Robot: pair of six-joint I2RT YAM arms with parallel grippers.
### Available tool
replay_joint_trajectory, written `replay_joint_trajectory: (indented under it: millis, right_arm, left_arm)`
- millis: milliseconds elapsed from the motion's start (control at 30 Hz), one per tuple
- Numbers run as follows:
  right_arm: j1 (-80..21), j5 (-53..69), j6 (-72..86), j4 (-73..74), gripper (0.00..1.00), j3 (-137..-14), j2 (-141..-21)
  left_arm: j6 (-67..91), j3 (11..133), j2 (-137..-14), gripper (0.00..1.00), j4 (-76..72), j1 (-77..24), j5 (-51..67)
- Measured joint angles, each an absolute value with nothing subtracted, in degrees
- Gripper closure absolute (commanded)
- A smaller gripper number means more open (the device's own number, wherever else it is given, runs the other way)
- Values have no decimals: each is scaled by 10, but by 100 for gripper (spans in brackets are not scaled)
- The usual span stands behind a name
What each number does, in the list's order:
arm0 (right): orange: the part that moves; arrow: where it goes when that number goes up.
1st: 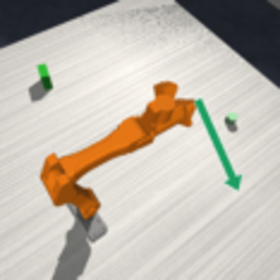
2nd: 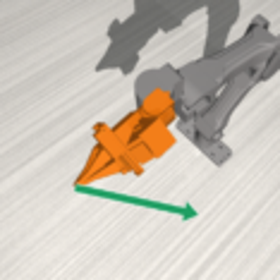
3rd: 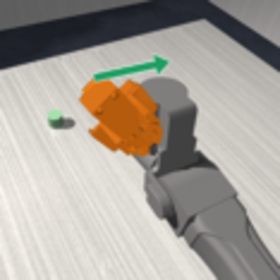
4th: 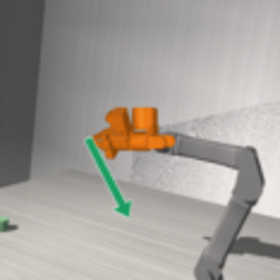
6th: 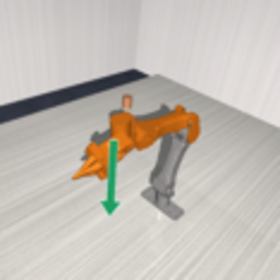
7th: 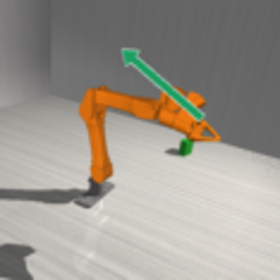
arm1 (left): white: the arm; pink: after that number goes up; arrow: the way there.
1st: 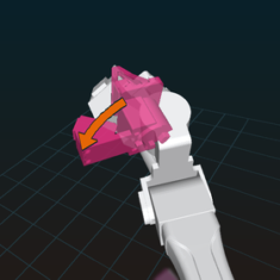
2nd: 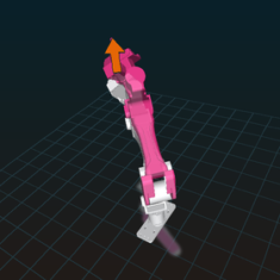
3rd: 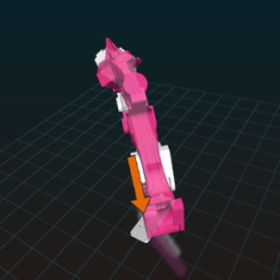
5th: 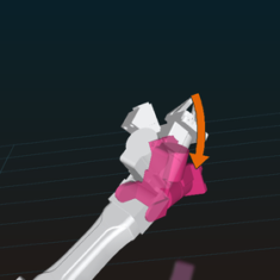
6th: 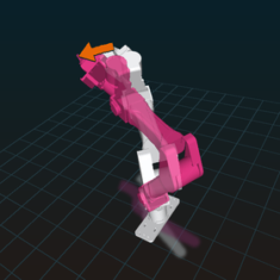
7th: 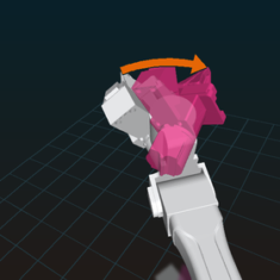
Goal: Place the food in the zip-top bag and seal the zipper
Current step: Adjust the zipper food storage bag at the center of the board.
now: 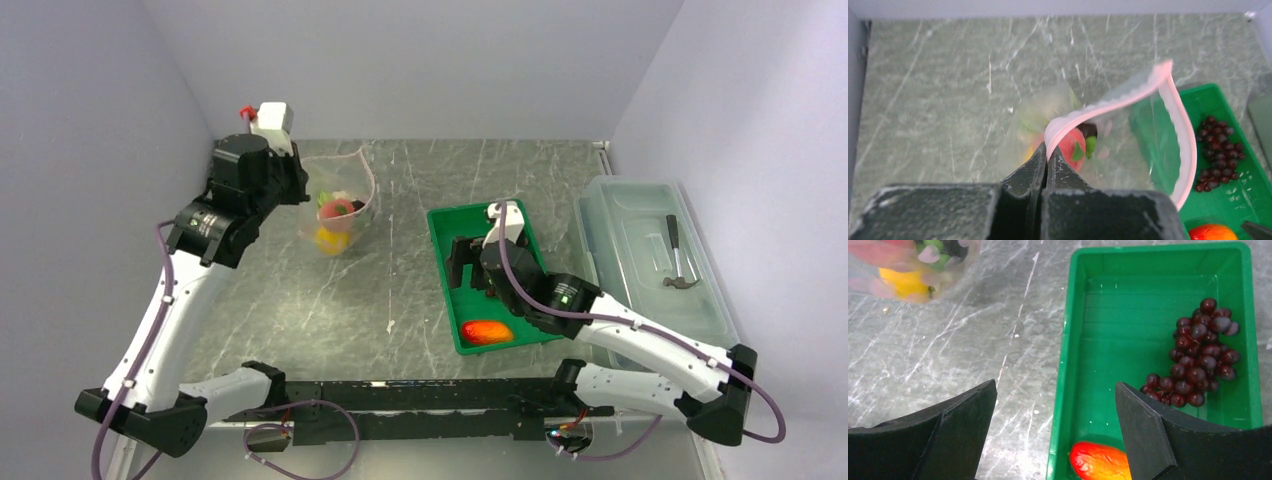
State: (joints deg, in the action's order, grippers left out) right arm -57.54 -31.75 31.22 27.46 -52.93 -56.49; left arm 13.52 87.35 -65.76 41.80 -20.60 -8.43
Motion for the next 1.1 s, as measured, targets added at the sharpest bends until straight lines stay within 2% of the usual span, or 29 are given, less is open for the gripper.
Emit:
replay_joint_trajectory:
  millis: [167, 300, 367, 467, 600, 767, 867, 1100]
  right_arm:
    - [-575, -320, 327, 283, 8, -490, -532]
    - [-575, -314, 335, 288, 8, -480, -538]
    - [-575, -311, 338, 289, 8, -480, -543]
    - [-575, -309, 342, 292, 8, -480, -545]
    - [-575, -310, 343, 291, 7, -477, -537]
    - [-575, -309, 345, 291, 7, -467, -528]
    - [-575, -307, 346, 290, 7, -464, -528]
    - [-575, -305, 352, 291, 7, -461, -544]
  left_arm:
    - [177, 732, -653, 100, 408, -206, -92]
    - [224, 663, -741, 100, 422, -206, -102]
    - [239, 662, -787, 100, 431, -206, -103]
    - [246, 679, -791, 100, 445, -206, -102]
    - [239, 781, -761, 100, 456, -206, -97]
    - [216, 897, -707, 94, 455, -206, -101]
    - [206, 890, -674, 100, 453, -206, -116]
    - [210, 768, -710, 100, 451, -206, -137]
